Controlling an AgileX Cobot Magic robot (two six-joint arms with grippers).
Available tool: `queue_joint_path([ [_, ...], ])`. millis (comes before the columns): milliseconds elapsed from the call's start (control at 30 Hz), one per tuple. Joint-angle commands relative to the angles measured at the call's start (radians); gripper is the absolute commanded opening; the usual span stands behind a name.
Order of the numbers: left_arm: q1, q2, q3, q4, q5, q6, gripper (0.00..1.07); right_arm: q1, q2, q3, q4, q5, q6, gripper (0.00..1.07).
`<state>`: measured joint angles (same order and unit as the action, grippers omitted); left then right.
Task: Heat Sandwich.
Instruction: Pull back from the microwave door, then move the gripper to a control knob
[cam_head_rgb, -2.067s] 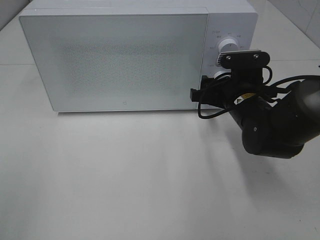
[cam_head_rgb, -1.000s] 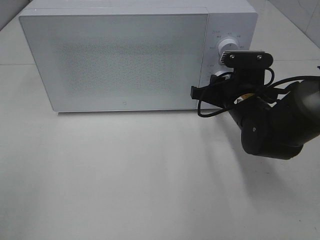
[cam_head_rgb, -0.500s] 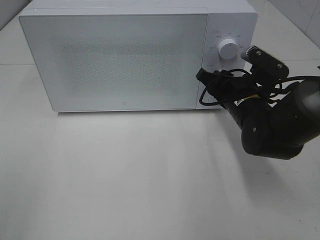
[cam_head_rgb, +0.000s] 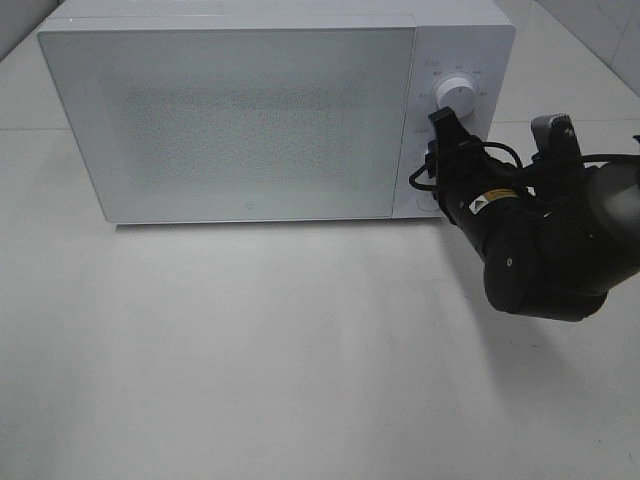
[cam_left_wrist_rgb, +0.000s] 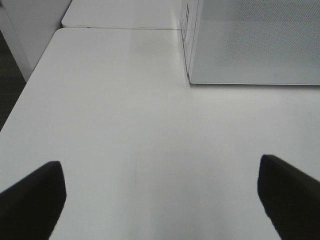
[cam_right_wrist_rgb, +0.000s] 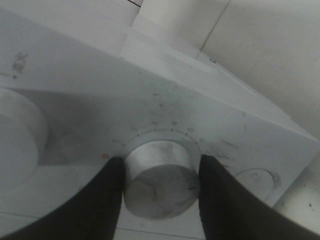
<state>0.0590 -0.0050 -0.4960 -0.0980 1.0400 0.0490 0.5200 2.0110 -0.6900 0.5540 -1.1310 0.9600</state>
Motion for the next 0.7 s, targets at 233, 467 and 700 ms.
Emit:
queue_joint_path([
  [233,-0.008,-0.026,0.002,0.000,-0.004,-0.007,0.98,0.005,-0.008,-0.010,-0.048,-0.012,0.312,0.08],
  [467,-0.008,-0.026,0.002,0.000,-0.004,-0.007,0.98,0.005,-0.006,-0.008,-0.051,-0.055,0.528,0.08],
  [700,-0.008,-0.026,0.002,0.000,-0.004,-0.007,0.98,0.005,-0.006,-0.008,-0.053,-0.091,0.571,0.08],
])
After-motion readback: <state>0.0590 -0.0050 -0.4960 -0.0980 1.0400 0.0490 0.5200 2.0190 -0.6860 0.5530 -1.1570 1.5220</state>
